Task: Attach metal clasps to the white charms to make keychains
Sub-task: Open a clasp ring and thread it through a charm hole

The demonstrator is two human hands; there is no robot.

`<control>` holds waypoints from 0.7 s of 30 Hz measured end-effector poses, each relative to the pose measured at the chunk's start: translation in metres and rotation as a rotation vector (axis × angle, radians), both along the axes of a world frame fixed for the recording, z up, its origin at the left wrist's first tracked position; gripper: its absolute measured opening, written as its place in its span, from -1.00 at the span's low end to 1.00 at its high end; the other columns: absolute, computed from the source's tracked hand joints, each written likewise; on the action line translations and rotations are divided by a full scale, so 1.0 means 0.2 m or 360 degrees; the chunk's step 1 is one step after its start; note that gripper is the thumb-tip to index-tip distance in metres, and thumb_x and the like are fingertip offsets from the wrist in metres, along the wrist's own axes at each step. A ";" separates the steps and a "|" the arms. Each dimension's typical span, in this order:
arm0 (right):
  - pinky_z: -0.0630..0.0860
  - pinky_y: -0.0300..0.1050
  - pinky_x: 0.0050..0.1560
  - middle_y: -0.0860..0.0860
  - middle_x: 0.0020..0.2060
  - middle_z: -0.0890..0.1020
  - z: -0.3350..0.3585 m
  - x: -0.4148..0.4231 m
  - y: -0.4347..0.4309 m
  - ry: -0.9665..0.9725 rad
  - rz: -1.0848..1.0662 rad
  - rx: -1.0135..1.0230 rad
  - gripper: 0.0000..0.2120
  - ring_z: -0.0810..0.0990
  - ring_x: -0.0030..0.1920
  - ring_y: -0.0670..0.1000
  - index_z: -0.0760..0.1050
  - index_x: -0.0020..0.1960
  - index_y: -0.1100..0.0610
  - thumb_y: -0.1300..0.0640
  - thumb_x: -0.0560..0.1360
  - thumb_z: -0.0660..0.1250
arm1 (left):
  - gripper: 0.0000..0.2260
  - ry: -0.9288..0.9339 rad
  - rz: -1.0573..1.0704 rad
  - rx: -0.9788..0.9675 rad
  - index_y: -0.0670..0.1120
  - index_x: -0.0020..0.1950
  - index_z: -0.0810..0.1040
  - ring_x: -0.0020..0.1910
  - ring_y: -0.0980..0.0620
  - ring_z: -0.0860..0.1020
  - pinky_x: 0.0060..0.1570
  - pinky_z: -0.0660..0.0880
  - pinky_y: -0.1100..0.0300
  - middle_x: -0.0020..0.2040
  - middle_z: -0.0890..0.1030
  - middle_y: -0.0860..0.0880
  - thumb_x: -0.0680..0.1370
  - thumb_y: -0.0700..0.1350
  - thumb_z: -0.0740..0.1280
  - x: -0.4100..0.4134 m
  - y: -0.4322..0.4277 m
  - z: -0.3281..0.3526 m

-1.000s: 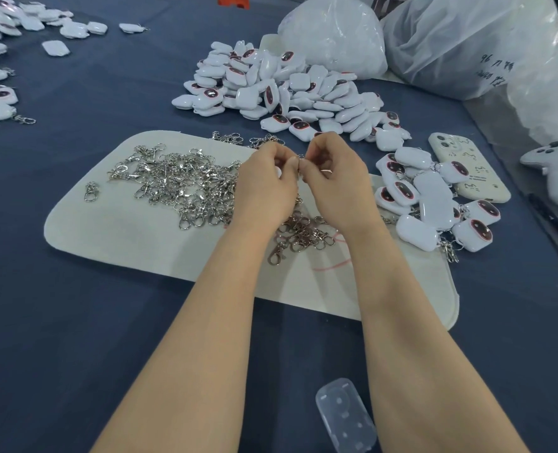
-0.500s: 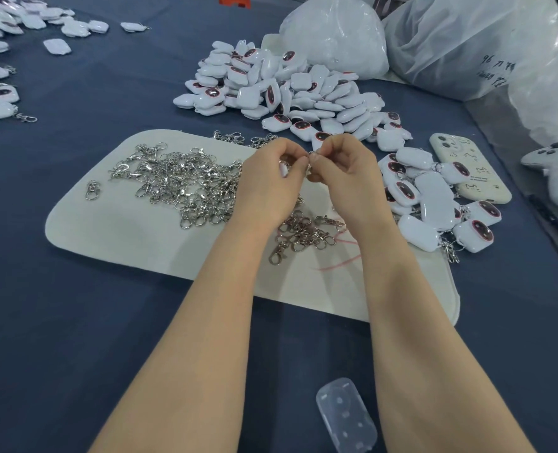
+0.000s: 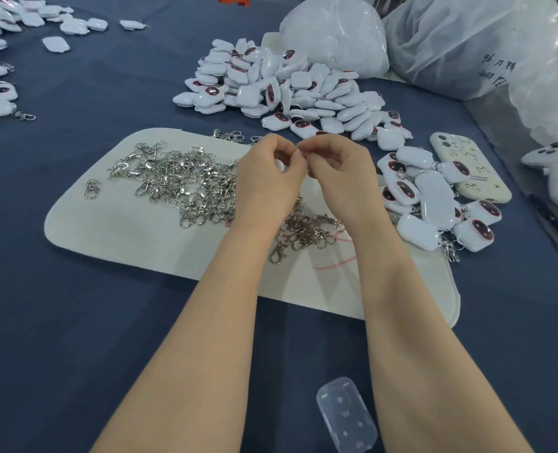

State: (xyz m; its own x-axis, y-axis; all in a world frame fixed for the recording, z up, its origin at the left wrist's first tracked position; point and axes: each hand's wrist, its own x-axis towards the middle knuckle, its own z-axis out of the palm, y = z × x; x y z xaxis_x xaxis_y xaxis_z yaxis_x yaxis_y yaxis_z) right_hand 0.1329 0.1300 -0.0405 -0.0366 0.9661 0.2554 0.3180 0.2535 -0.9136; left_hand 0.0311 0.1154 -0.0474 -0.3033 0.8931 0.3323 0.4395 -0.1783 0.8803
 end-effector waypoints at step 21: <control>0.38 -0.48 -0.15 -0.10 -0.22 0.53 0.00 0.00 0.00 -0.0191 0.0005 0.0085 -0.83 0.49 -0.21 -0.18 0.41 0.04 0.05 0.27 0.53 0.27 | -0.94 -0.0135 -0.0065 -0.0175 -0.03 -0.15 0.54 -0.11 0.09 0.50 -0.12 0.37 0.28 -0.21 0.56 0.09 0.53 -0.14 0.34 -0.02 0.03 -0.01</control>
State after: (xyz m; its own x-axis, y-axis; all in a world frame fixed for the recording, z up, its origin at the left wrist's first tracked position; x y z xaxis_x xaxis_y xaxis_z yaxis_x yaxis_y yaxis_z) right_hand 0.1320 0.1296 -0.0410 -0.0730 0.9512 0.2999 0.4234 0.3018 -0.8542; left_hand 0.0267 0.1211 -0.0499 -0.2890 0.9348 0.2065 0.3571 -0.0949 0.9293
